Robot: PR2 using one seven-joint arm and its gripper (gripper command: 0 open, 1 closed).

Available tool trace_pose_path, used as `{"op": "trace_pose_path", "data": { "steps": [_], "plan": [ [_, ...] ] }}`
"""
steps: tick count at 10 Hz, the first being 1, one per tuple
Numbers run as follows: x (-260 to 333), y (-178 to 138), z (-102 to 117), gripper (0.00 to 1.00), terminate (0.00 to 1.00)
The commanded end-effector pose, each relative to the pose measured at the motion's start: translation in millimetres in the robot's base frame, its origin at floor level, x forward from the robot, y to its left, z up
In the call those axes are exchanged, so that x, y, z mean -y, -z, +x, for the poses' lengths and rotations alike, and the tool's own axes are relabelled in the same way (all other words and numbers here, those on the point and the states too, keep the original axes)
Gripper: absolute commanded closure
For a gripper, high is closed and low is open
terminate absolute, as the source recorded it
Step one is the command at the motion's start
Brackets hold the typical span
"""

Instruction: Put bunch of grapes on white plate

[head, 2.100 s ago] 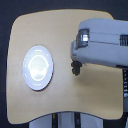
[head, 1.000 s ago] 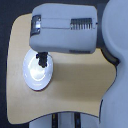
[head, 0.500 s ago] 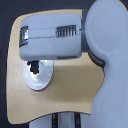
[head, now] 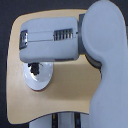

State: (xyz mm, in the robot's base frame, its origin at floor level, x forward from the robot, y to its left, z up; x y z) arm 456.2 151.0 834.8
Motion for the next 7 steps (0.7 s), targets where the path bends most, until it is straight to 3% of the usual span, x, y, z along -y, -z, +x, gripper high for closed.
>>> {"op": "trace_pose_path", "data": {
  "steps": [1,7],
  "plan": [
    [-2,16,0,1.00,0.00],
    [-15,27,-3,1.00,0.00]
  ]
}}
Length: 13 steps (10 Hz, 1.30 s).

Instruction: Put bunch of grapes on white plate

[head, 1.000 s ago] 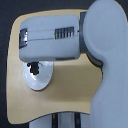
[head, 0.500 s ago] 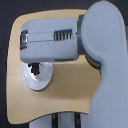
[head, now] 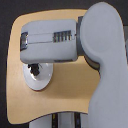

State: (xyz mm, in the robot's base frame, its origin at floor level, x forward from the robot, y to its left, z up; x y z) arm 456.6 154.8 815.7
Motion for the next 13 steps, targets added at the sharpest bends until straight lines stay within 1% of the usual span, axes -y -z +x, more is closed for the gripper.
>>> {"op": "trace_pose_path", "data": {
  "steps": [1,6,7,9,11,13],
  "plan": [
    [-11,8,-4,1.00,0.00],
    [-4,7,-7,1.00,0.00],
    [-3,6,-8,0.00,0.00],
    [1,-2,-4,0.00,0.00],
    [9,-26,4,0.00,0.00],
    [29,-56,13,0.00,0.00]
  ]
}}
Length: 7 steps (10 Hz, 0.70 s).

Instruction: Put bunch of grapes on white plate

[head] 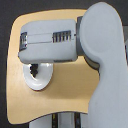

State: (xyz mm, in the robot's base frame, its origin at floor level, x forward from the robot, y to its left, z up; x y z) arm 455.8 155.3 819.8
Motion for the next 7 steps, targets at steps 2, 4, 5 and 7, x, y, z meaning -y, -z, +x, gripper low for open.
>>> {"op": "trace_pose_path", "data": {
  "steps": [2,4,5,7],
  "plan": [
    [51,-83,25,0.00,0.00],
    [63,-112,36,0.00,0.00],
    [65,-124,38,0.00,0.00],
    [74,-145,45,0.00,0.00]
  ]
}}
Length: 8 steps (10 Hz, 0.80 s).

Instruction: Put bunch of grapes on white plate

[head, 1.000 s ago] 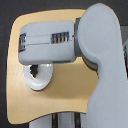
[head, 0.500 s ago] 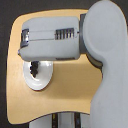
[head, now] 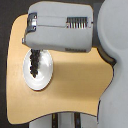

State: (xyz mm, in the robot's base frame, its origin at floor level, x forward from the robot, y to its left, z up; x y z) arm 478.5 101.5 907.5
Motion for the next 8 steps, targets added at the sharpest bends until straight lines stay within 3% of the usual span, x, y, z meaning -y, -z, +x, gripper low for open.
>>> {"op": "trace_pose_path", "data": {
  "steps": [1,8],
  "plan": [
    [25,-63,23,0.00,0.00],
    [161,-55,17,0.00,0.00]
  ]
}}
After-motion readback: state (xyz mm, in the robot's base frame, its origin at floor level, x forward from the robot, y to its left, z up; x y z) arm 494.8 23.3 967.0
